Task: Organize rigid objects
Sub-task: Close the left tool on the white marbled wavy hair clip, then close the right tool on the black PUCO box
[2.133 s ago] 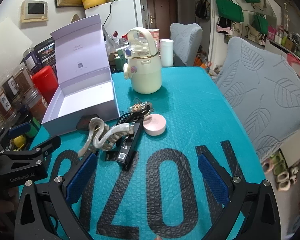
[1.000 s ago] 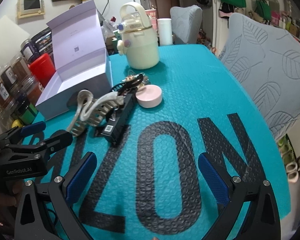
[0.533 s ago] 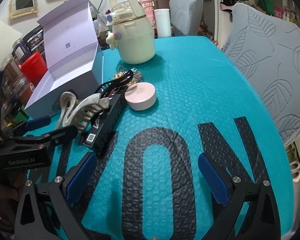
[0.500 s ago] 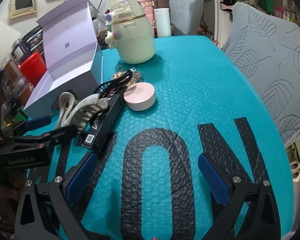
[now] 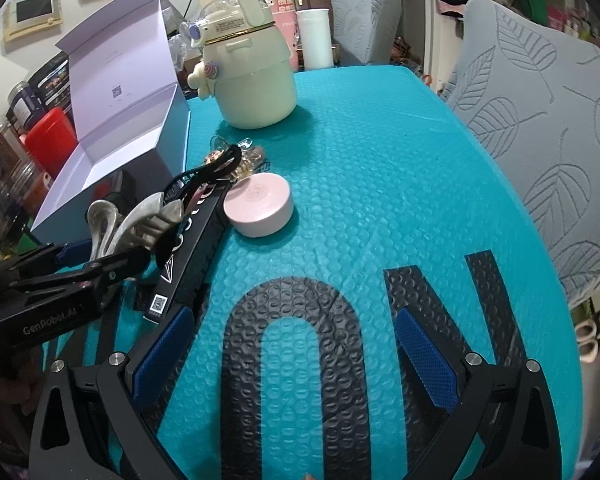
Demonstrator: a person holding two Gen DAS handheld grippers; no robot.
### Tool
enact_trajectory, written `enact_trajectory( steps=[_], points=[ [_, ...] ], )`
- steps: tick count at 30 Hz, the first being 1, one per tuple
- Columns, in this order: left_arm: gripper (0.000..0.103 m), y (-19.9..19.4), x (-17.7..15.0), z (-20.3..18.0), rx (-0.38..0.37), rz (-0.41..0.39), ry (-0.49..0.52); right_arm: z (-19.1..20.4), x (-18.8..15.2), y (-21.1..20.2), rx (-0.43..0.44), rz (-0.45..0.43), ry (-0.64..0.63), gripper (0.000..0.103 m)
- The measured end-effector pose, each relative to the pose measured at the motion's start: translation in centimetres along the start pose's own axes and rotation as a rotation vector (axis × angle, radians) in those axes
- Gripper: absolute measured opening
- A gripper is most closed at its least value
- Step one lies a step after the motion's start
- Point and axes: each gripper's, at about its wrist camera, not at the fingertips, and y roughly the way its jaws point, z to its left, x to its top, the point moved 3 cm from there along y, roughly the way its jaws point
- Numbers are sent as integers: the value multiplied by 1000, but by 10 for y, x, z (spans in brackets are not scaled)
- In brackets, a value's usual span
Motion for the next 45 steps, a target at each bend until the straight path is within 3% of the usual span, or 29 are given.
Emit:
enact_trajectory(
  steps=[15, 21, 26, 28, 30, 32, 35, 38, 45],
  points=[
    [55, -51, -26, 36, 44, -34, -71, 39, 8, 4, 84, -12, -63, 102],
    [55, -58, -38, 55, 43, -33, -125, 65, 13, 19, 96, 3, -115, 90],
    [55, -61, -45, 62, 65, -35, -131, 73, 12, 37, 54, 40, -129, 73],
    [55, -60, -47, 64, 75, -29, -133, 72, 10, 41, 54, 54, -125, 72],
    [55, -59, -49, 65, 76, -22, -134, 73, 9, 39, 44, 42, -133, 63],
    [55, -58, -50, 64, 88, -18, -126, 73, 8, 38, 26, 41, -137, 44],
    [55, -60, -55, 61, 96, -16, -114, 72, 5, 36, -3, 38, -137, 24],
    [55, -61, -59, 59, 98, -10, -108, 69, 2, 31, 8, 38, -138, 19],
    [55, -67, -70, 57, 105, -4, -95, 69, -18, 15, 25, 34, -157, 18]
  ],
)
